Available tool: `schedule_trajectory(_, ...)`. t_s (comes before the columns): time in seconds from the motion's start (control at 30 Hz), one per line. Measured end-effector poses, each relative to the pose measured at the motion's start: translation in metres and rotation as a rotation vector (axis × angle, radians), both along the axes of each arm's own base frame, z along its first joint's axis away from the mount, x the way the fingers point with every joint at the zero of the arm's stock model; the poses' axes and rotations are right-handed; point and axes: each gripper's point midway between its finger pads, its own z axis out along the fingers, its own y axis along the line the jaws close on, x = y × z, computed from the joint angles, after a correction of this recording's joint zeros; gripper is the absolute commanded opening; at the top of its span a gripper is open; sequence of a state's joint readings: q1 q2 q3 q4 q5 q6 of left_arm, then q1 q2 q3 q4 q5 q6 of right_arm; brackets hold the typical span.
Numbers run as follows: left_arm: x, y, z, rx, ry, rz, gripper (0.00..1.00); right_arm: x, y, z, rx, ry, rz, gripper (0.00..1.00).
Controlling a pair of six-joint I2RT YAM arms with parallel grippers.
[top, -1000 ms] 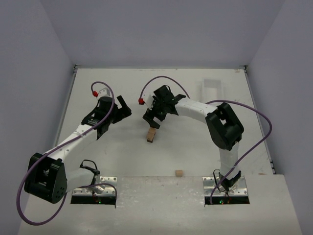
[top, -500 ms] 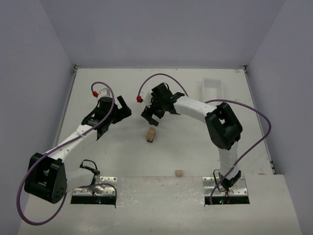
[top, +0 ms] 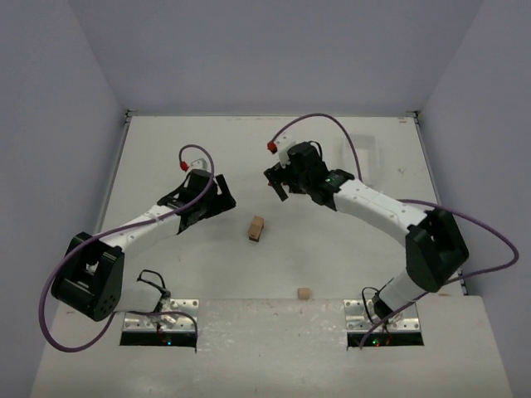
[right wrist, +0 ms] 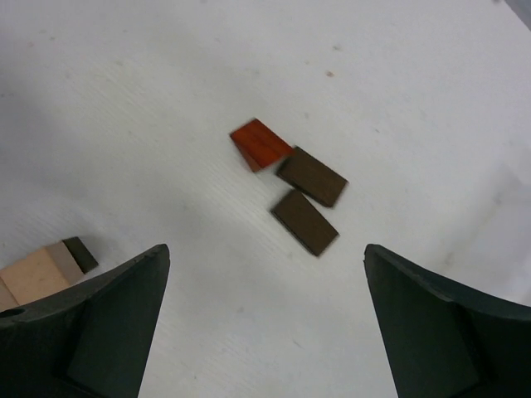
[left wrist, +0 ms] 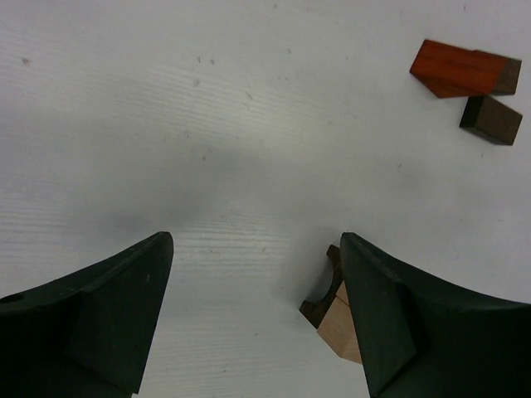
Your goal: Build the wood block tower
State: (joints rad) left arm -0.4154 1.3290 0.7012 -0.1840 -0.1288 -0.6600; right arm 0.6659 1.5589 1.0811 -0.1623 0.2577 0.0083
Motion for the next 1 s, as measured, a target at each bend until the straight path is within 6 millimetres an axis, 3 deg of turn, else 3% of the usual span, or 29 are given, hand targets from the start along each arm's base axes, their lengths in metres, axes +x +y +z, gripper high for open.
schedule_trajectory(0.1,-0.007,-0.018,-0.007,0.010,0.026,-0.053,0.78,-0.022,-0.038,-0.011,0.013,-0.003,-0.133,0.99)
schedule_trajectory(0.17,-0.011,-0.027,-0.011,0.018,0.043,-0.080,0.78,-0.045,-0.059,-0.033,0.001,0.039,-0.189,0.99)
schedule_trajectory(0.3,-0.016,-0.029,-0.023,0.032,0.085,-0.079,0.82,-0.085,-0.087,-0.063,-0.001,0.105,-0.236,0.99)
schedule_trajectory(0.4,-0.019,-0.027,-0.034,0.048,0.122,-0.072,0.84,-0.095,-0.092,-0.061,0.037,0.099,-0.240,0.99)
schedule_trajectory(0.63,-0.024,-0.027,-0.041,0.062,0.147,-0.078,0.90,-0.096,-0.086,-0.037,0.134,0.032,-0.213,0.99)
schedule_trajectory(1.0,-0.027,-0.031,-0.042,0.064,0.149,-0.093,0.94,-0.101,-0.087,-0.044,0.133,0.039,-0.204,0.99)
